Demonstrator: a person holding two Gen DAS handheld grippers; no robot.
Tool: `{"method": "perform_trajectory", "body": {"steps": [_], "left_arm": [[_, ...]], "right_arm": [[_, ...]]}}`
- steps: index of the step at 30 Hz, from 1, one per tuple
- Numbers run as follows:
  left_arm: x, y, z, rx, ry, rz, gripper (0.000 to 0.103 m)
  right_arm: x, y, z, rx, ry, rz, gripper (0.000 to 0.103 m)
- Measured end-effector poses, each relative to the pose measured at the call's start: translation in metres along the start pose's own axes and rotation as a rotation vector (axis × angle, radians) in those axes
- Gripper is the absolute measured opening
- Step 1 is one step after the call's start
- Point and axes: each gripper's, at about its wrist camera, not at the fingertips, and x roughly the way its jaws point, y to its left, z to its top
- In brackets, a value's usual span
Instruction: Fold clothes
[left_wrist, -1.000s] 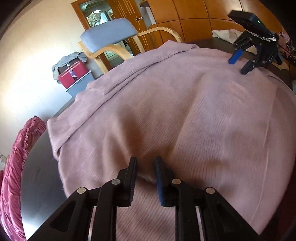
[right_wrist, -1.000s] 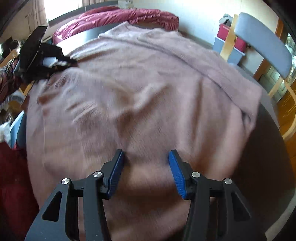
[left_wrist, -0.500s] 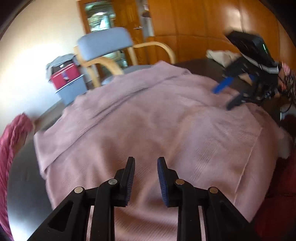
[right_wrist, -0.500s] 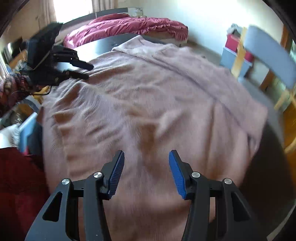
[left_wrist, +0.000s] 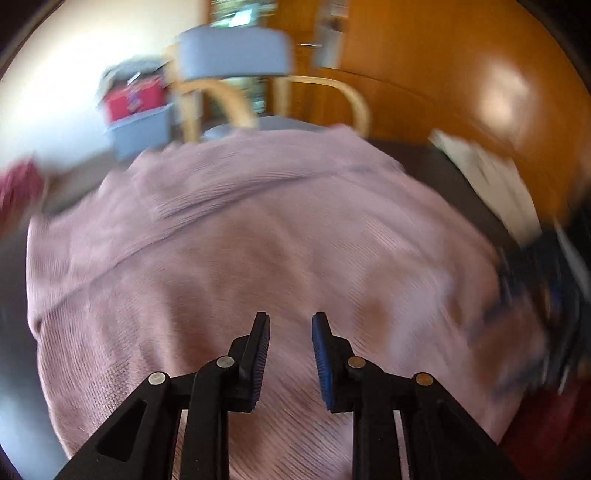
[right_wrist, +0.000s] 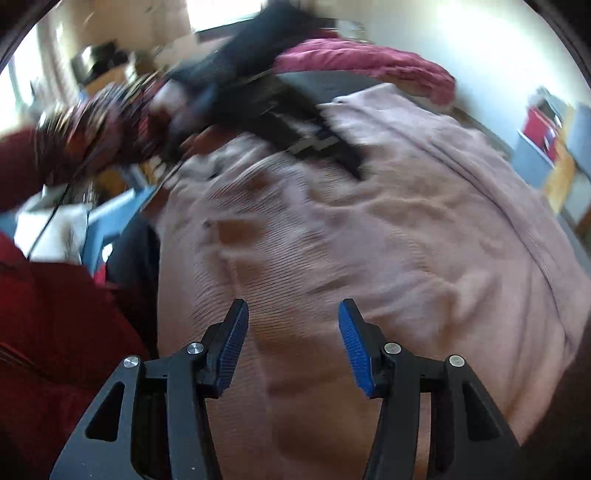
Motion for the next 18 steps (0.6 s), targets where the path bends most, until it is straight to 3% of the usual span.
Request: {"method": "perform_trajectory", "body": {"steps": [3,5,6,8,12,18], "left_arm": [[0.012,0.017,0.007,-0.076,0.016,0.011,0.023],[0.019,0.017,0.011,-0.074,0.035,0.015,0.023],[0.023,0.017,0.013,-0.072,0.045,0.016,0.023],[0.031,0.014,0.015,-0.044,0.067,0.032,0.023],[0.037,0.007,0.012,0.006,0.056,0.057,0.023],[0.04,0.009,0.016,-0.008,0.061,0.044,0.023]], "right_arm": [[0.009,0.01,0.001,-0.058,0.017,-0.016,0.054],[0.012,0.011,0.002,-0.075,0.023,-0.025,0.047],[0.014,0.011,0.003,-0.084,0.025,-0.03,0.037],[0.017,0.011,0.004,-0.102,0.03,-0.04,0.033],[0.023,0.012,0.007,-0.129,0.041,-0.045,0.009],[0.011,-0.008,0.005,-0.009,0.027,0.1,0.008]]}}
